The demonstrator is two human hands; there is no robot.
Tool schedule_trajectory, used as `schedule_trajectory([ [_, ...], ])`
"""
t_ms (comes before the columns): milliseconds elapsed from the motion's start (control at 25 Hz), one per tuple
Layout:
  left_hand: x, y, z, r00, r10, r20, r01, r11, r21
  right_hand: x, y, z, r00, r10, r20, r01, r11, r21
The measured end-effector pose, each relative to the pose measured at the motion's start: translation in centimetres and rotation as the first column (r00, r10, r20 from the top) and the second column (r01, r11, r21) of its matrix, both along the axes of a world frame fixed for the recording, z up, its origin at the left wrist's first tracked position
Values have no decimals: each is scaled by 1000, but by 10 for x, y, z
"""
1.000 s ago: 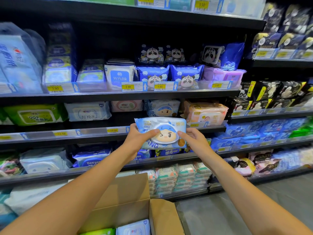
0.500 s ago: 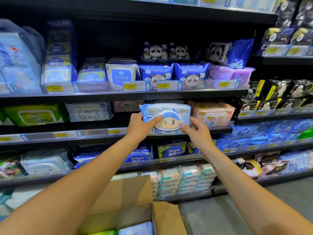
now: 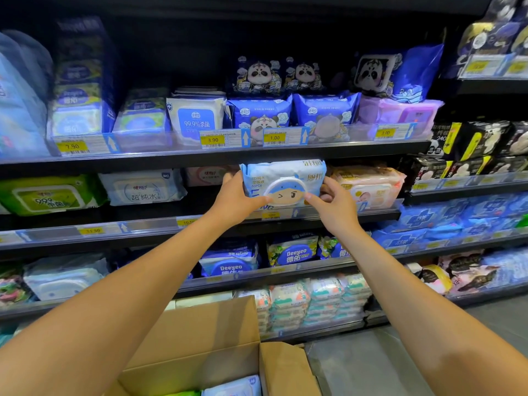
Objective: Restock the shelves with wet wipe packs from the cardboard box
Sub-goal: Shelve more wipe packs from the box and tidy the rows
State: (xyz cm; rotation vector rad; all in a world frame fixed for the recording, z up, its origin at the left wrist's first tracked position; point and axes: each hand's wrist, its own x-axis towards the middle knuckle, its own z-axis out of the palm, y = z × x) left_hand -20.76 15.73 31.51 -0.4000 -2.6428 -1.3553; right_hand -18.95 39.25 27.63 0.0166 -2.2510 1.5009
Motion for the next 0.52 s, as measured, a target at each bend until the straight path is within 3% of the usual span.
schedule_trajectory([
  [280,-16,14,-12,990,101,-96,-104,994,-25,-22,2,-8,994,-109,-24,110,992,55],
  [520,-24,22,-31,984,156,-89,-174,952,-251,-22,10,-30,983,-182,-4,178,956,235],
])
